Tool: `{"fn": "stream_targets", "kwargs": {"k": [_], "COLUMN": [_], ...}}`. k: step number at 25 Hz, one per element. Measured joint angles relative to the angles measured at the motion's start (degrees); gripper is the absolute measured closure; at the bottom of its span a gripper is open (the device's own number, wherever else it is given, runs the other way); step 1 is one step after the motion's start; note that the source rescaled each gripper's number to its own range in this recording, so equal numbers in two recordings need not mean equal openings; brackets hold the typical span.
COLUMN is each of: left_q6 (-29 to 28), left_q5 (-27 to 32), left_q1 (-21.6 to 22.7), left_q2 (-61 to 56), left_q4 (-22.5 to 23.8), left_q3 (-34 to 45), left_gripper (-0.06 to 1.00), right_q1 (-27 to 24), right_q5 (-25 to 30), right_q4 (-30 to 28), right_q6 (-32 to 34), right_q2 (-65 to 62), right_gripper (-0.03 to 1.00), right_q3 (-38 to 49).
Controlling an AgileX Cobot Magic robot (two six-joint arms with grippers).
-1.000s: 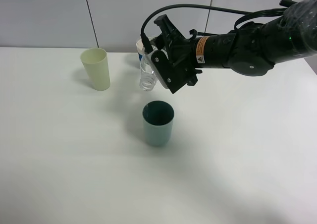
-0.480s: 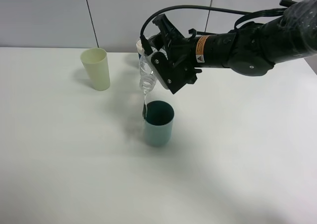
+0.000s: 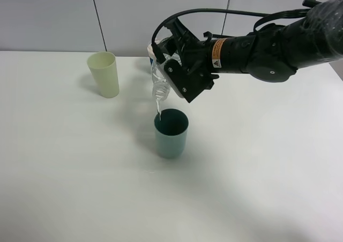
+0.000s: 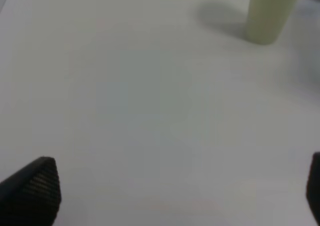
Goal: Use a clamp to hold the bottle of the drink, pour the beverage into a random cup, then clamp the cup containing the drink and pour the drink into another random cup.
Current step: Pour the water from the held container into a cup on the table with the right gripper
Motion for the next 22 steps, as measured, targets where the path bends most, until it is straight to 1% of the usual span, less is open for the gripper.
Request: {"fn": "stream_targets", "kwargs": {"k": [3, 16, 22], "left_q6": [0.0, 0.0, 0.0], "left_q5": [0.0, 0.0, 0.0], "left_q1": [0.0, 0.0, 0.0], "left_q2": [0.0, 0.0, 0.0], "left_q4": [0.0, 0.0, 0.0], "left_q3": [0.0, 0.0, 0.0], "left_gripper": [-0.06, -0.06, -0.06], "right_q1": [0.0, -0.55, -0.55], "right_q5": [0.03, 0.03, 0.03], "right_q4": [0.0, 0.05, 0.05], "right_q6": [-1.45, -1.76, -3.99], "right_q2": [0.0, 0.0, 0.0], "right_gripper": [0.93, 0.93, 0.93], "right_q3": [0.0, 0.0, 0.0]}}
